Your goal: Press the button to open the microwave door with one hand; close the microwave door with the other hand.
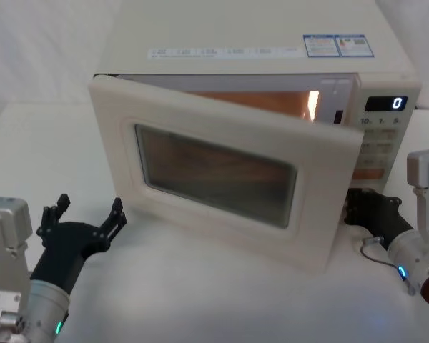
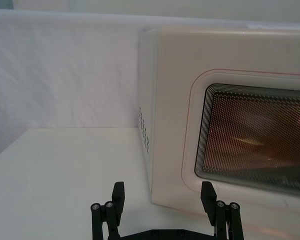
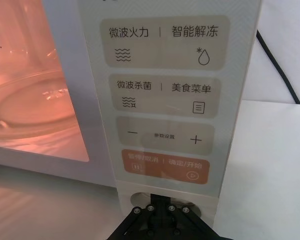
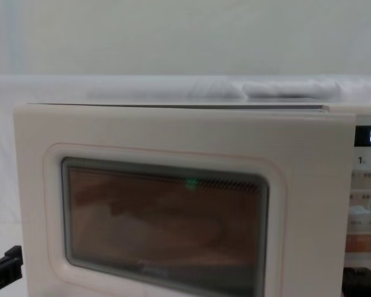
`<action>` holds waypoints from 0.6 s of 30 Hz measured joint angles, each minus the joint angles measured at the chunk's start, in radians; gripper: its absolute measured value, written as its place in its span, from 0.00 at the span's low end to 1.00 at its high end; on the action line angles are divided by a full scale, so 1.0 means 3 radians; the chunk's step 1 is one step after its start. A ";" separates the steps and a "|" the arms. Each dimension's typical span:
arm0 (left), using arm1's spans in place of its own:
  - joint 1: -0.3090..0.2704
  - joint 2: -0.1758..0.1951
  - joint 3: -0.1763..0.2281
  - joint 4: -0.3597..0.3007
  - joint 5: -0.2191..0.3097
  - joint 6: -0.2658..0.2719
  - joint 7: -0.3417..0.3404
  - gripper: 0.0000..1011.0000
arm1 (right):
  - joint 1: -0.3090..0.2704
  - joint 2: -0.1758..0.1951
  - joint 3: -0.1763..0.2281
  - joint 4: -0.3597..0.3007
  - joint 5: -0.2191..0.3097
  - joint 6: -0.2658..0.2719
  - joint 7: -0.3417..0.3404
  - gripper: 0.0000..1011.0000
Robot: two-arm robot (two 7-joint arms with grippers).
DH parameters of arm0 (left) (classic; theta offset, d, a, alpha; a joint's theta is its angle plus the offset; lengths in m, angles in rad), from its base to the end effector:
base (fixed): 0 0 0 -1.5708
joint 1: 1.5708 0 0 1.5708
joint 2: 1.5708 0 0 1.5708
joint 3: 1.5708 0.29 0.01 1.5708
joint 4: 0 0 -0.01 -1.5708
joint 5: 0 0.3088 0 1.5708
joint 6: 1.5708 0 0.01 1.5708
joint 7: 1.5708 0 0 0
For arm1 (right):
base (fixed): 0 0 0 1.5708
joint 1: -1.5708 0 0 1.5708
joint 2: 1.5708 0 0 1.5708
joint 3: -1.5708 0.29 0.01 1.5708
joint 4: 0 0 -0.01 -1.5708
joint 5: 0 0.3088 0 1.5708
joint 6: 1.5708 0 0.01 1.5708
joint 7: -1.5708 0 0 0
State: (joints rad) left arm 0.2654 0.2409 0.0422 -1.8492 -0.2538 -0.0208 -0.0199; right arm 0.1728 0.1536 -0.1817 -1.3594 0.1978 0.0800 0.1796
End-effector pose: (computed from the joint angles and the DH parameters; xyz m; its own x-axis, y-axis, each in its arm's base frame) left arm 0.2530 0.0375 -0.2852 0.1245 0.9917 -0.0327 -0.9921 0.1240 -0.0177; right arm 0.3734 0.0010 -0.3124 0.3143 -0.9484 -0.0427 0.9380 0.3172 -0.1397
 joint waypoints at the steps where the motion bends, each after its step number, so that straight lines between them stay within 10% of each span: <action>1: 0.0000 0.0000 0.0000 0.0000 0.0000 0.0000 0.0000 0.99 | 0.0001 0.0000 0.0000 0.0001 -0.0001 0.0000 0.0001 0.00; 18: 0.0000 0.0000 0.0000 0.0000 0.0000 0.0000 0.0000 0.99 | -0.0229 0.0015 0.0050 -0.0269 0.0002 0.0019 -0.0031 0.00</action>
State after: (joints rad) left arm 0.2655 0.2410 0.0421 -1.8492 -0.2538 -0.0208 -0.0199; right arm 0.1041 0.1582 -0.1667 -1.4400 0.1983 0.0858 0.1704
